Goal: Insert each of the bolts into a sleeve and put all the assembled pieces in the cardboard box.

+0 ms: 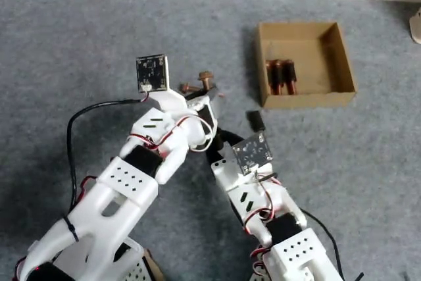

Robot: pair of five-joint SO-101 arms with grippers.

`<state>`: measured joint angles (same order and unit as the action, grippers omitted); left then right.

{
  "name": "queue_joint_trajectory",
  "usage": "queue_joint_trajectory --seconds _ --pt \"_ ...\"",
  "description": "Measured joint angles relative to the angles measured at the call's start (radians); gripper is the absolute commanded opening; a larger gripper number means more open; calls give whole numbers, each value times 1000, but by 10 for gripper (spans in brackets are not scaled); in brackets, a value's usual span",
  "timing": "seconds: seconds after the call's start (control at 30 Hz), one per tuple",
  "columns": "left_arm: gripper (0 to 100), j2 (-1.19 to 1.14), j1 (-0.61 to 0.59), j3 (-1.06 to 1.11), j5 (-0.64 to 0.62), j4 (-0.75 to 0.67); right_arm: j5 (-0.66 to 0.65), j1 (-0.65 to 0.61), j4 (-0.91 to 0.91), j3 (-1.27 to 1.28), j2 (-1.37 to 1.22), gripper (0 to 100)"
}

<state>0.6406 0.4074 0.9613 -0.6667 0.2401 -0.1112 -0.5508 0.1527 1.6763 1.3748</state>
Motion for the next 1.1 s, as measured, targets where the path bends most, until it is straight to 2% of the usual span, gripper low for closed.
queue_joint_trajectory --seconds 0.17,0.4,0.7,0.9,1.1 --pt "6 5 0 -11 -3 12 0 0 0 0 0 6" --pt "6 101 0 -83 -3 196 0 0 0 0 0 6" --pt "6 130 71 -63 -3 199 0 0 0 0 0 6" --pt "6 130 75 -29 2 199 0 0 0 0 0 6" --pt "6 141 81 31 98 167 0 -2 2 0 -2 6"
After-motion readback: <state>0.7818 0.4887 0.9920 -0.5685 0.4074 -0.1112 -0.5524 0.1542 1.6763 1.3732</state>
